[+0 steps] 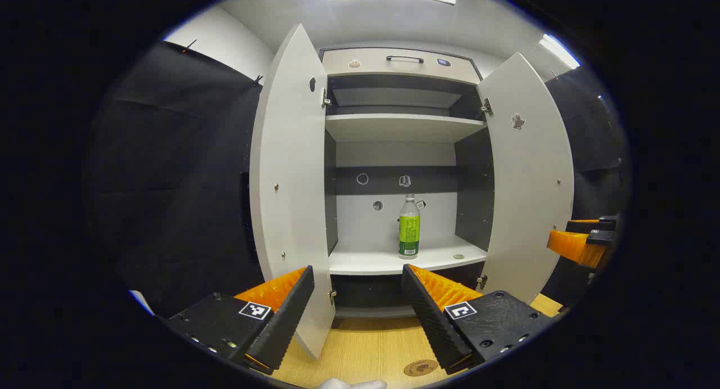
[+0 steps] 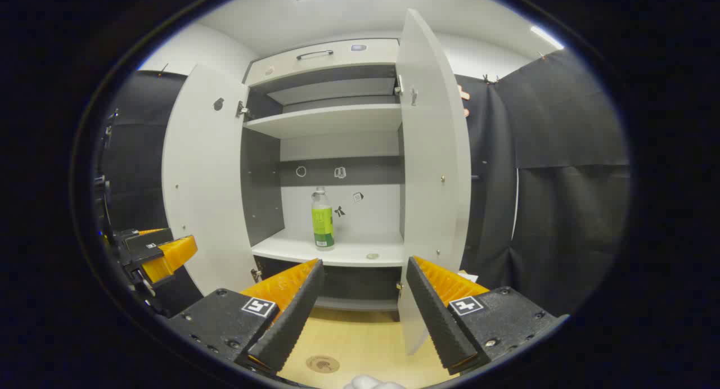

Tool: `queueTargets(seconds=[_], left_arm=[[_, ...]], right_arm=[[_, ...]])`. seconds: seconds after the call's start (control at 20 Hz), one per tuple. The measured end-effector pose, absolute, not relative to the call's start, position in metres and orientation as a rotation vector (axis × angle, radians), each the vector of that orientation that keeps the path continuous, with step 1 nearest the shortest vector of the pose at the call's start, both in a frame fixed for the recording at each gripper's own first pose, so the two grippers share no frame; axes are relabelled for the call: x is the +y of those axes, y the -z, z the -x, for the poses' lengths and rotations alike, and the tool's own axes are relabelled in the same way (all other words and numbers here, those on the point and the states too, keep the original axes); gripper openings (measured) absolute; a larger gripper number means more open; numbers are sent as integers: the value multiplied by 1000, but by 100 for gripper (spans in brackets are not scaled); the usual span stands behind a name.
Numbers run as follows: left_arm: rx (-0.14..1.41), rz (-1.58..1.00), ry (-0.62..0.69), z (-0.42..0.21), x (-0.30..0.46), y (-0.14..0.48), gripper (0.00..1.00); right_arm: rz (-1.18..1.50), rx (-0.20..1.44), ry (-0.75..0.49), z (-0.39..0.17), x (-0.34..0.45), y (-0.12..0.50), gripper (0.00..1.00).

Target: Grasp the bottle in the cabinet with the left hand and place it on the coaster, then close the right door with the right hand and the left door with the left hand.

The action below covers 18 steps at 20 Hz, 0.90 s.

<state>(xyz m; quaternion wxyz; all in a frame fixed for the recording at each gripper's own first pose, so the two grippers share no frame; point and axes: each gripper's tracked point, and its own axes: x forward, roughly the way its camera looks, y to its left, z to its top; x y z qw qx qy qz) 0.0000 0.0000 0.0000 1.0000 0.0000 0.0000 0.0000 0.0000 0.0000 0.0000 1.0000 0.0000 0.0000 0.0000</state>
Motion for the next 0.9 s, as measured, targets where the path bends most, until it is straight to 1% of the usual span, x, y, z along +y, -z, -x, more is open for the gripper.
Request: queueTargets(seconds=[0.55,0.6,0.65,0.9], left_arm=[[6,3,-4,-19,7,2,96],[7,-2,-3,-22,7,3,96],[11,-4,-1,-25,6,5,96],[0,3,29,-55,-5,3,96]], right_arm=[[9,14,-18,3,-1,1,97],[9,16,-19,3,-1,1,95],[6,18,-20,4,-1,1,97],[13,34,-15,-7,-2,2,97]])
